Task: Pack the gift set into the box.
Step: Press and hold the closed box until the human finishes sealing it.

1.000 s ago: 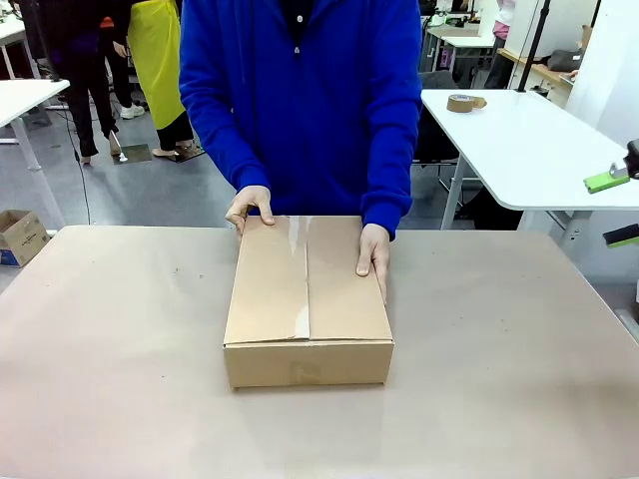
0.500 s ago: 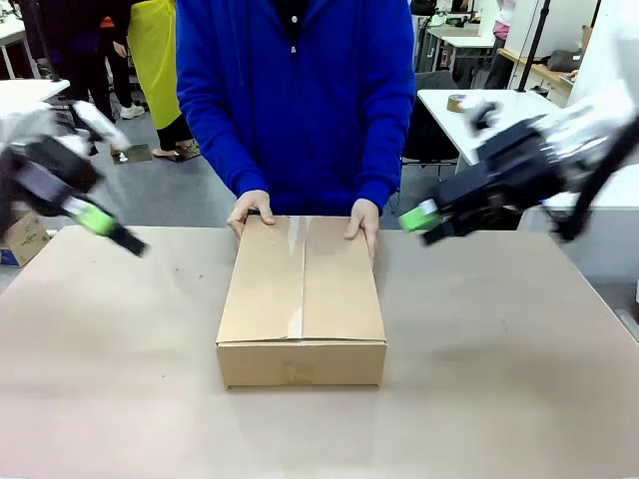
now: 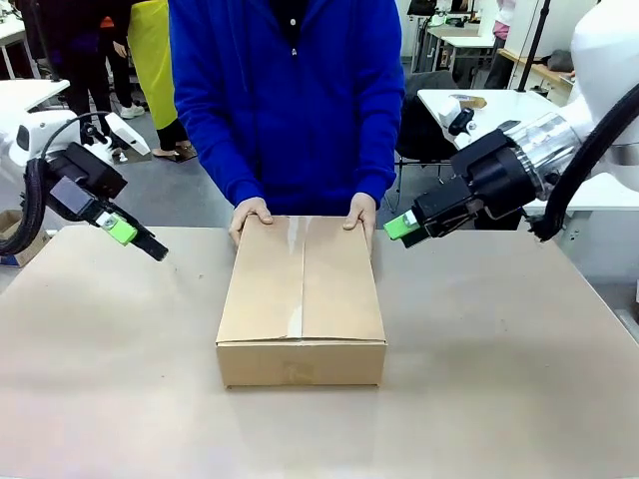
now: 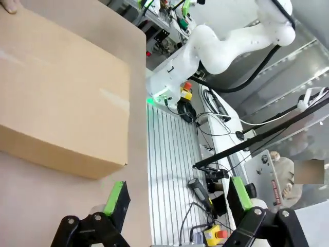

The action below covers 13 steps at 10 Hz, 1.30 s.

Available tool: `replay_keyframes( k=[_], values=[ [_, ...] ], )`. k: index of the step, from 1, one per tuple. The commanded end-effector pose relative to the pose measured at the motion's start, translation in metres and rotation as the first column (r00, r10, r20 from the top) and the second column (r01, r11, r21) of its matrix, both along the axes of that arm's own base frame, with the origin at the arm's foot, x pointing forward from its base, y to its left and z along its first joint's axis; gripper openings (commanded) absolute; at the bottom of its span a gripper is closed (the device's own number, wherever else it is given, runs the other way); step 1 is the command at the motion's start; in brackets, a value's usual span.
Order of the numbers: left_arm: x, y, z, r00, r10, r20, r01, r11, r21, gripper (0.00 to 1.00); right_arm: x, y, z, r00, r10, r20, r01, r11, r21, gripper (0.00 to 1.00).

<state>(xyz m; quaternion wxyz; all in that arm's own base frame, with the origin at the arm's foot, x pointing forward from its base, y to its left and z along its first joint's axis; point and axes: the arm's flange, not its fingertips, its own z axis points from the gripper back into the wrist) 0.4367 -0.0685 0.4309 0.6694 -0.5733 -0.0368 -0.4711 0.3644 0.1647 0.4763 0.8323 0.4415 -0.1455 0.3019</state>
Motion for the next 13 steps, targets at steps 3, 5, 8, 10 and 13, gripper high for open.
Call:
replay_keyframes(
  k=[3,5,8,10,13],
  values=[
    [0.070,-0.053,-0.025,0.656,0.097,0.749,0.263,0.901,-0.346,1.00,0.033,0.050,-0.052,0.699,0.429,0.572,-0.494,0.868,-0.047,1.00],
    [0.084,-0.070,-0.051,0.472,0.160,0.867,0.289,0.901,-0.324,1.00,0.046,0.060,-0.085,0.517,0.284,0.808,-0.551,0.832,0.060,1.00],
    [0.081,-0.064,-0.055,0.722,0.033,0.691,0.248,0.920,-0.304,1.00,0.041,0.063,-0.064,0.703,0.338,0.626,-0.396,0.917,-0.052,1.00],
    [0.088,-0.074,-0.062,0.580,0.112,0.807,0.233,0.926,-0.295,1.00,0.056,0.065,-0.082,0.637,0.294,0.712,-0.397,0.917,-0.024,1.00],
    [0.080,-0.092,-0.080,0.636,0.207,0.743,0.106,0.930,-0.351,1.00,0.090,0.054,-0.114,0.508,0.252,0.824,-0.566,0.818,0.099,1.00]
  ],
)
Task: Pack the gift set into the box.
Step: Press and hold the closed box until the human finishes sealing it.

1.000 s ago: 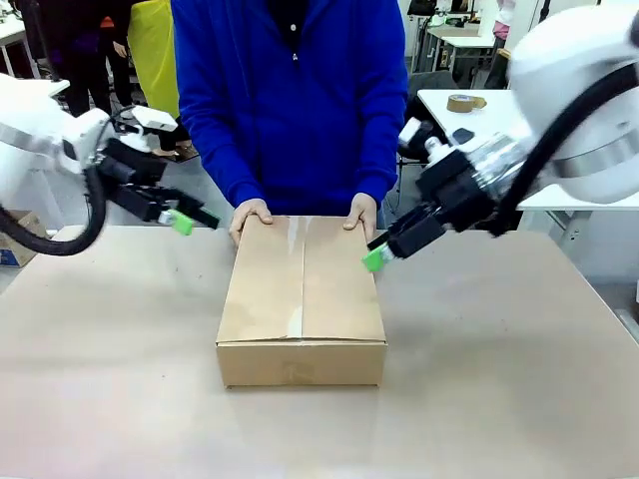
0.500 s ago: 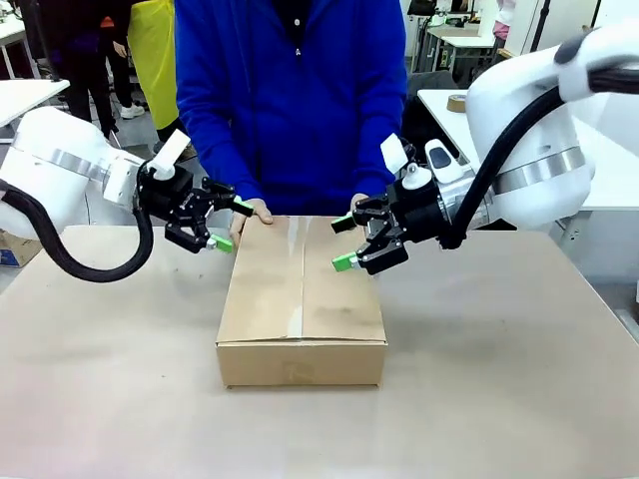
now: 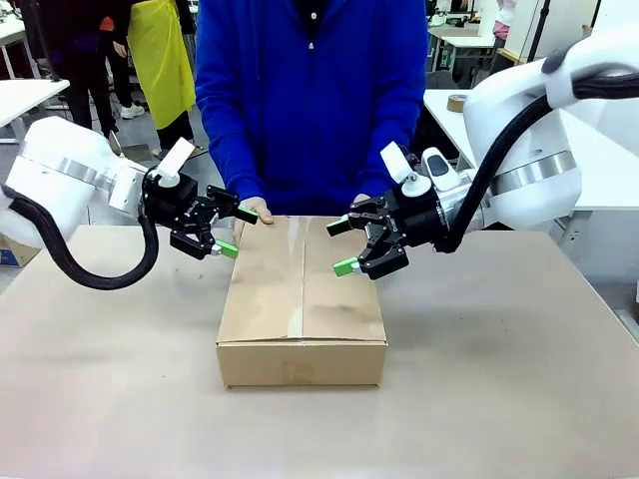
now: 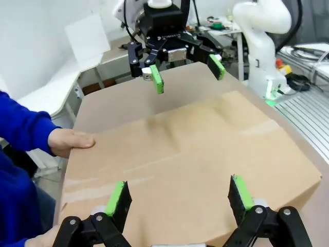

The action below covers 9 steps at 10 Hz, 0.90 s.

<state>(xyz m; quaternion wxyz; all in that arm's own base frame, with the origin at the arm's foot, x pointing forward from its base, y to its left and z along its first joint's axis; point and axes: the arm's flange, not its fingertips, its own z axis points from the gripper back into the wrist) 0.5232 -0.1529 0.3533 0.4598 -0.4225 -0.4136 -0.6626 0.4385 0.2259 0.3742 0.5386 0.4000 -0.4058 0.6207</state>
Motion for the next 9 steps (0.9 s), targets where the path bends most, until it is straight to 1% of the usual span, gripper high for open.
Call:
replay_keyframes(
  k=[1,2,3,4,5,6,8,9],
  values=[
    [-0.012,-0.012,0.000,0.979,0.187,-0.081,-0.189,0.982,-0.014,1.00,0.022,-0.013,-0.016,0.997,0.072,0.009,-0.073,0.991,0.114,1.00],
    [-0.018,-0.020,-0.001,0.949,0.304,-0.081,-0.306,0.952,-0.010,1.00,0.028,-0.014,-0.020,0.998,0.068,-0.008,-0.066,0.990,0.122,1.00],
    [-0.025,-0.024,-0.006,0.946,0.317,-0.063,-0.315,0.949,0.028,1.00,0.032,-0.013,-0.024,0.999,0.053,-0.005,-0.052,0.993,0.104,1.00],
    [-0.026,-0.027,-0.013,0.944,0.330,-0.019,-0.328,0.942,0.071,1.00,0.038,-0.011,-0.032,0.999,0.030,-0.021,-0.028,0.995,0.095,1.00],
    [-0.027,-0.030,-0.021,0.938,0.345,0.033,-0.347,0.934,0.083,1.00,0.045,-0.007,-0.042,1.000,-0.002,-0.024,0.005,0.993,0.122,1.00],
    [-0.028,-0.033,-0.025,0.940,0.337,0.045,-0.340,0.936,0.091,1.00,0.052,-0.005,-0.050,0.999,-0.016,-0.041,0.021,0.991,0.133,1.00],
    [-0.029,-0.034,-0.029,0.947,0.318,0.031,-0.320,0.943,0.091,1.00,0.061,-0.007,-0.064,0.996,-0.049,-0.070,0.058,0.991,0.120,1.00],
    [-0.025,-0.034,-0.033,0.953,0.302,0.006,-0.300,0.945,0.130,1.00,0.065,-0.009,-0.072,0.994,-0.079,-0.082,0.087,0.991,0.104,1.00]
  ],
)
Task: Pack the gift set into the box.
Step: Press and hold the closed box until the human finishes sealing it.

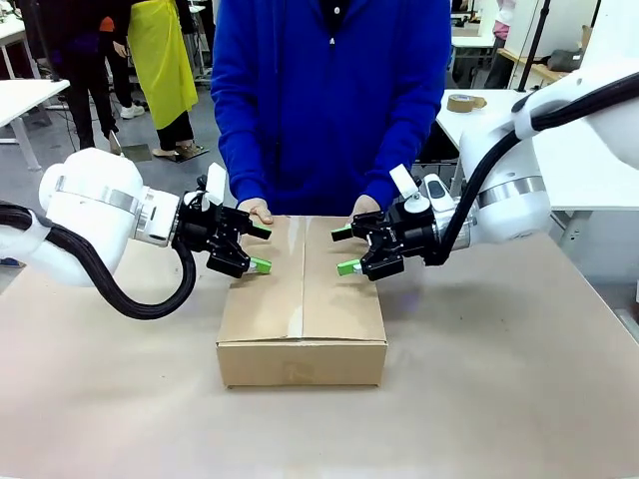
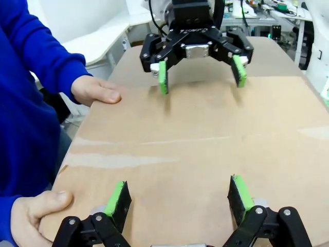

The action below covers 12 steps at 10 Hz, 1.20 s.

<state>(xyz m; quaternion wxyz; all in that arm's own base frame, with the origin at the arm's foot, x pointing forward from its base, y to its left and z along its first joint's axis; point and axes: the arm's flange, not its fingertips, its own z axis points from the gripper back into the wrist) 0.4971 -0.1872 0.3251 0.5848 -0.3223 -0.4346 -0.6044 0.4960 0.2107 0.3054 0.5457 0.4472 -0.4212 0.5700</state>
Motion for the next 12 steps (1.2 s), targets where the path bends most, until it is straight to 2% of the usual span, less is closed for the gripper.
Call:
replay_keyframes(
  k=[1,4,5,6,12],
  values=[
    [0.004,0.001,-0.009,1.000,0.009,-0.002,-0.009,0.999,0.039,1.00,0.008,0.007,-0.007,0.999,-0.052,-0.008,0.051,0.998,-0.027,1.00],
    [0.009,0.003,-0.013,0.999,-0.006,-0.033,0.009,0.996,0.084,1.00,0.008,0.005,-0.021,0.998,-0.026,-0.058,0.020,0.994,-0.111,1.00],
    [0.010,0.003,-0.014,0.998,-0.026,-0.053,0.032,0.994,0.105,1.00,0.007,0.000,-0.022,0.996,-0.065,-0.058,0.055,0.985,-0.160,1.00],
    [0.004,0.000,-0.004,1.000,-0.006,-0.023,0.006,1.000,0.019,1.00,0.004,0.001,-0.017,0.999,-0.030,-0.028,0.029,0.998,-0.053,1.00],
    [0.004,0.000,-0.004,1.000,-0.006,-0.023,0.006,1.000,0.019,1.00,0.004,0.001,-0.017,0.999,-0.030,-0.028,0.029,0.998,-0.053,1.00]
  ],
)
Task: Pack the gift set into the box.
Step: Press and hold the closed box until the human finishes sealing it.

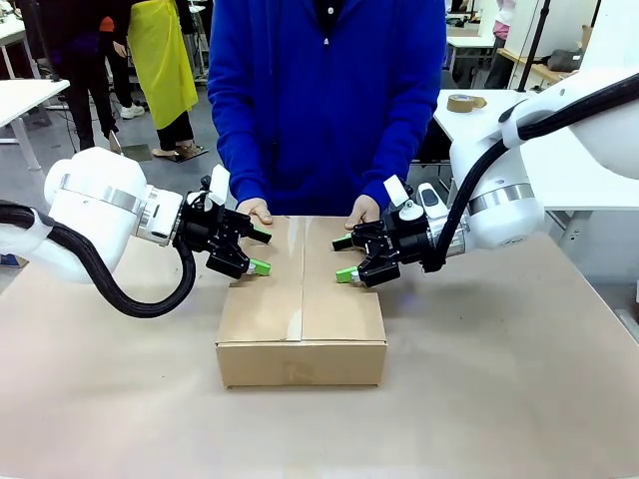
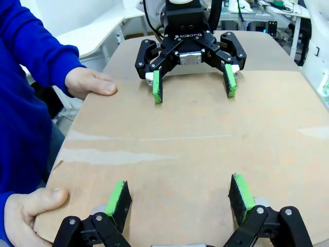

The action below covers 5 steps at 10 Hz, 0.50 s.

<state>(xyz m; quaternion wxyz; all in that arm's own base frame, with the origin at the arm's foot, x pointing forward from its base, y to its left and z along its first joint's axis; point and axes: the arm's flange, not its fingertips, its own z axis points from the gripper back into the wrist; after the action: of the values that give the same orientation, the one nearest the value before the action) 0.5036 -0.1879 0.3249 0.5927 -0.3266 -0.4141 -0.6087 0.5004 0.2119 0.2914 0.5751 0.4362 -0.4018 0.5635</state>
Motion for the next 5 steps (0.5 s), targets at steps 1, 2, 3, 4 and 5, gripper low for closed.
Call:
replay_keyframes(
  k=[1,2,3,4,5],
  values=[
    [-0.0023,0.0005,-0.0038,1.000,0.006,0.010,-0.006,1.000,-0.009,1.00,-0.0001,0.0000,-0.0026,1.000,0.003,0.010,-0.003,1.000,0.002,1.00],
    [-0.0023,0.0005,-0.0038,1.000,0.006,0.010,-0.006,1.000,-0.009,1.00,-0.0001,0.0000,-0.0026,1.000,0.003,0.010,-0.003,1.000,0.002,1.00],
    [-0.0023,0.0005,-0.0038,1.000,0.006,0.010,-0.006,1.000,-0.009,1.00,-0.0001,0.0000,-0.0026,1.000,0.003,0.010,-0.003,1.000,0.002,1.00],
    [-0.0023,0.0005,-0.0038,1.000,0.006,0.010,-0.006,1.000,-0.009,1.00,-0.0001,0.0000,-0.0026,1.000,0.003,0.010,-0.003,1.000,0.002,1.00],
    [-0.0023,0.0005,-0.0038,1.000,0.006,0.010,-0.006,1.000,-0.009,1.00,-0.0001,0.0000,-0.0026,1.000,0.003,0.010,-0.003,1.000,0.002,1.00]
  ],
)
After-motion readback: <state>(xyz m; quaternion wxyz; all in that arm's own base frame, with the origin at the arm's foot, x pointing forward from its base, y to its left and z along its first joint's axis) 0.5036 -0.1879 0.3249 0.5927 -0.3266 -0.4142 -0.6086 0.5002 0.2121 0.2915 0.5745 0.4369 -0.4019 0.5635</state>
